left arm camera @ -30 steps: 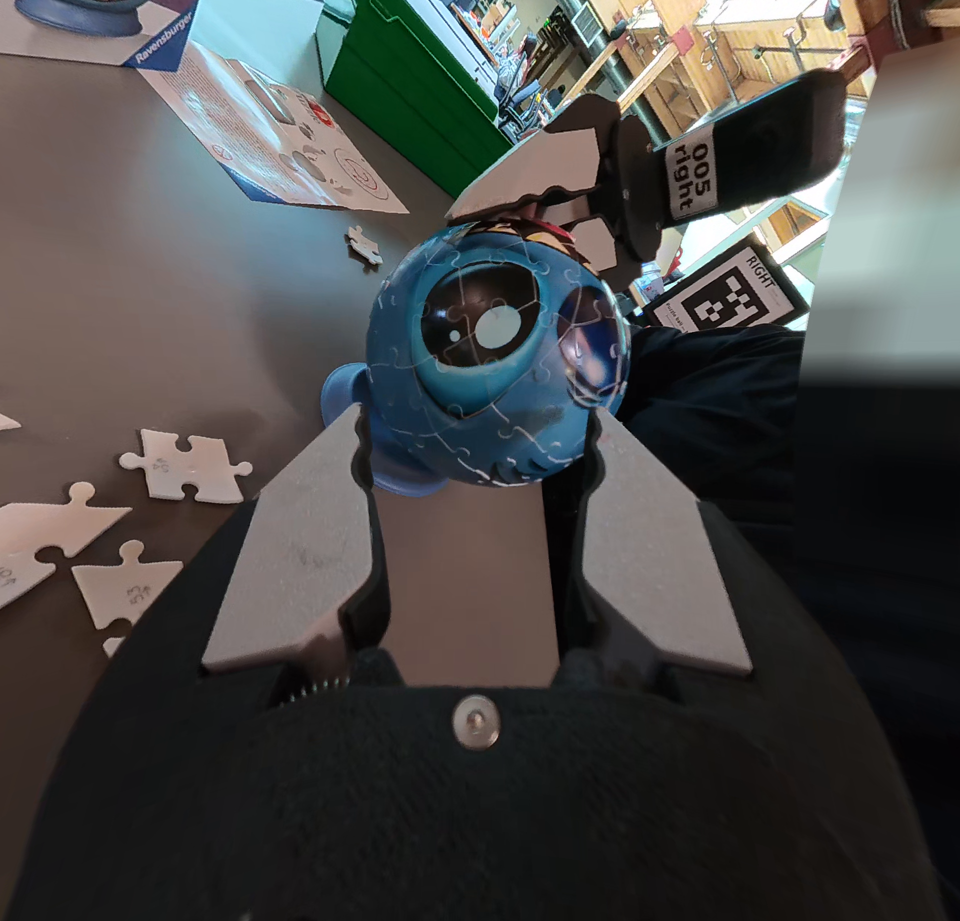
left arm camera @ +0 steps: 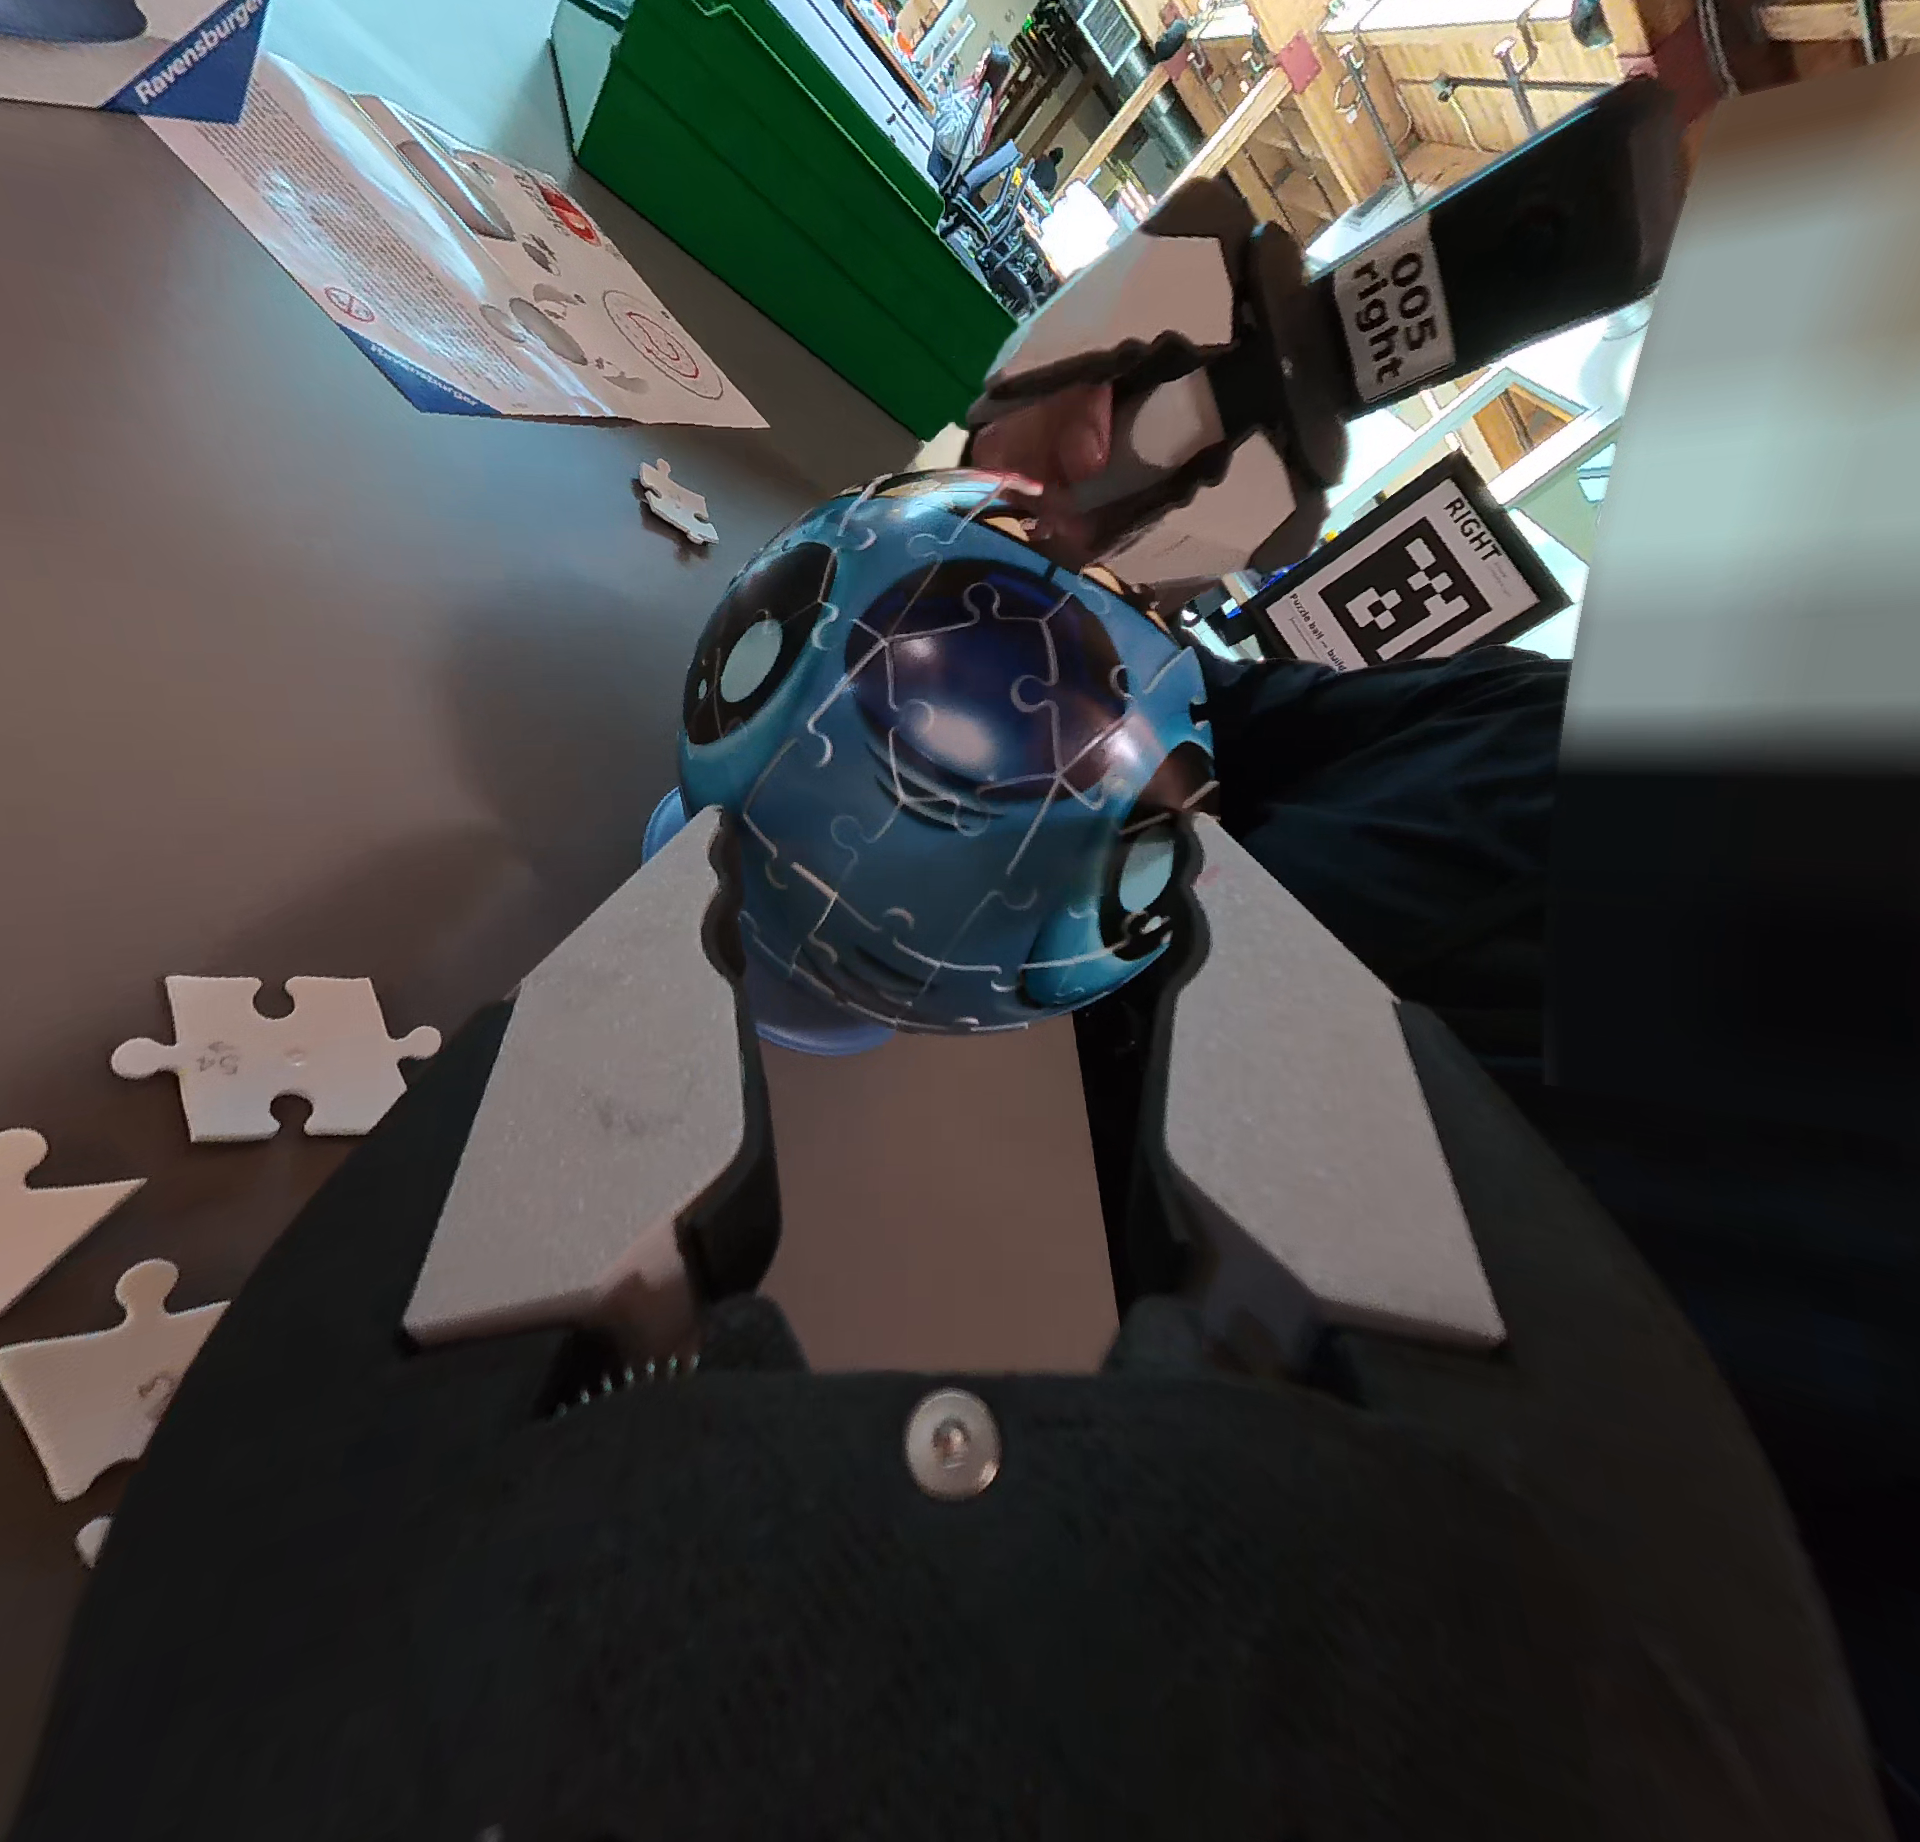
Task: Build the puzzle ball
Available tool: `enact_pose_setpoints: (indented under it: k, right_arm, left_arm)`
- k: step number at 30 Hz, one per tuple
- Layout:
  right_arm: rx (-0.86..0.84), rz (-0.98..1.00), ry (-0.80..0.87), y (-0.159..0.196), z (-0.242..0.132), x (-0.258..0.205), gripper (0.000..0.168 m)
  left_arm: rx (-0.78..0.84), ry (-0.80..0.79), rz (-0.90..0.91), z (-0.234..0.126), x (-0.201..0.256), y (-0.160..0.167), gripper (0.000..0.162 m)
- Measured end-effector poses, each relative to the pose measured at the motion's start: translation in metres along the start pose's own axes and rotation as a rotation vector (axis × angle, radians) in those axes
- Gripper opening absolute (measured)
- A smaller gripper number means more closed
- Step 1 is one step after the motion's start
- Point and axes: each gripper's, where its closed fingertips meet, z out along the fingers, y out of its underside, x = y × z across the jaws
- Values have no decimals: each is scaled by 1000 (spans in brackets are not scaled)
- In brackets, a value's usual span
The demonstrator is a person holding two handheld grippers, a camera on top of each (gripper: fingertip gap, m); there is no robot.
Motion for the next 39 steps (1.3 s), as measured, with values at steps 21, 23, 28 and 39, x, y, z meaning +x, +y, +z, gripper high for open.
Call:
enact_pose_setpoints:
  k: [21,23,28,39]
  right_arm:
    - [-136,603,66,95,-35,-31,40]
    - [-137,592,77,94,-34,-26,33]
    - [-170,555,90,94,-31,-21,19]
    - [-236,550,51,102,-26,-14,3]
  left_arm:
    - [183,-124,65,9,35,31,80]
    - [194,-128,72,9,40,36,79]
    - [187,-116,85,14,52,45,78]
    - [142,-65,108,27,67,55,74]
